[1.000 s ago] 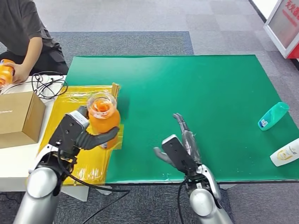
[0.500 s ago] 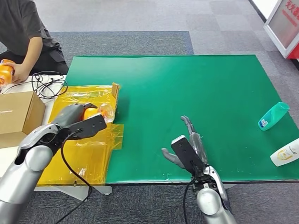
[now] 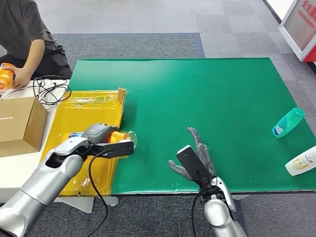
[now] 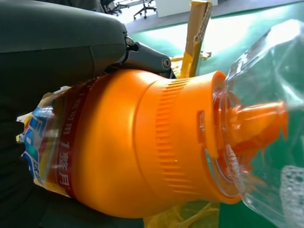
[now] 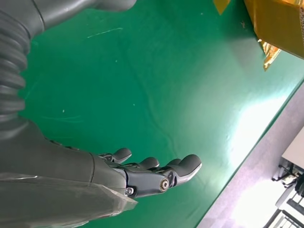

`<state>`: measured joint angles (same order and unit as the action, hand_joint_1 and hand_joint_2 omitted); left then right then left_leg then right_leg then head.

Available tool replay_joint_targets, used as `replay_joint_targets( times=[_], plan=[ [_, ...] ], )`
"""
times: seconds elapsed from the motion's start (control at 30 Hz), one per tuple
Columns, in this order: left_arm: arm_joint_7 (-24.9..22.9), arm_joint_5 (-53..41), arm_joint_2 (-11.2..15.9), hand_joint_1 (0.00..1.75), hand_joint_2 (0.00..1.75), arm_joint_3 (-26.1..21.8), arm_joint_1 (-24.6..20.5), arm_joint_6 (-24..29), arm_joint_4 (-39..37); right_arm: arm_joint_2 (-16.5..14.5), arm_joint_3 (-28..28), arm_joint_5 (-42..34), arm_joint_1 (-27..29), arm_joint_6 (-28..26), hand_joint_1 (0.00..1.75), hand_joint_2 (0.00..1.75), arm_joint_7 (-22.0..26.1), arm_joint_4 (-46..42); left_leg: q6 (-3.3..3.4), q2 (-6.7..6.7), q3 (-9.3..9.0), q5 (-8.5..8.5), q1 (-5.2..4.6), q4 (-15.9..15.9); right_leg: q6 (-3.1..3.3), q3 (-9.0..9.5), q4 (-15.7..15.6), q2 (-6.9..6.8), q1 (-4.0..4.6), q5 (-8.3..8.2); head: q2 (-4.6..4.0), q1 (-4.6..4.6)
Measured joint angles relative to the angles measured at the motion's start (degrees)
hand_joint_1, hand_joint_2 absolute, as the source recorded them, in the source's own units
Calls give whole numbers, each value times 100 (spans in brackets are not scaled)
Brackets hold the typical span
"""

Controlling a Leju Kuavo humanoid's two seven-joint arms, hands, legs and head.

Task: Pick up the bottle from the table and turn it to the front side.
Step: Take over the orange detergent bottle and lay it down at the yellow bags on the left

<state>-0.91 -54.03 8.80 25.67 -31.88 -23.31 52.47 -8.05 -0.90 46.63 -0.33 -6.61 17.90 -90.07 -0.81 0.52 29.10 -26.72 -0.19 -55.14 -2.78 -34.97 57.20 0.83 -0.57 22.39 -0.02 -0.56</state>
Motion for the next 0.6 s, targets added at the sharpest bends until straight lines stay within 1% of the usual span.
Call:
replay_joint_targets(
  times=[0.03,0.13,0.17,0.3,0.4,0.47,0.6],
  plan=[
    [44,8,-9,144,175,19,-12,-3,-62,-1,-1,-1,-4,3,0,175,5,17,0,0,0,0,0,0,0,0,0,0,0,0,0,1],
    [150,20,-55,30,175,92,-26,38,-252,-4,-5,-3,-20,14,0,175,15,70,0,0,0,0,0,0,0,1,0,0,0,0,0,0],
    [160,14,-74,1,175,119,-27,73,-314,-5,-6,-3,-27,15,0,175,17,86,0,0,0,0,0,0,0,2,0,0,0,0,0,-1],
    [89,9,-151,0,175,161,-24,252,-522,-6,-8,-2,-40,16,0,175,18,128,0,0,0,0,-1,0,0,2,0,0,-1,0,0,-1],
    [-29,67,-187,0,175,83,29,353,-529,-6,-5,-1,-33,14,0,175,16,129,0,0,0,0,0,0,0,2,0,0,-1,0,0,0],
    [-90,192,-197,0,175,-54,180,415,-312,-6,2,-1,-4,-1,0,175,3,119,0,0,0,0,0,0,0,1,0,0,0,0,0,1],
    [-239,439,-236,0,175,-485,690,444,628,-6,55,5,137,-23,0,175,-71,23,0,0,2,-2,0,0,-1,-1,0,1,0,3,0,0]
  ],
)
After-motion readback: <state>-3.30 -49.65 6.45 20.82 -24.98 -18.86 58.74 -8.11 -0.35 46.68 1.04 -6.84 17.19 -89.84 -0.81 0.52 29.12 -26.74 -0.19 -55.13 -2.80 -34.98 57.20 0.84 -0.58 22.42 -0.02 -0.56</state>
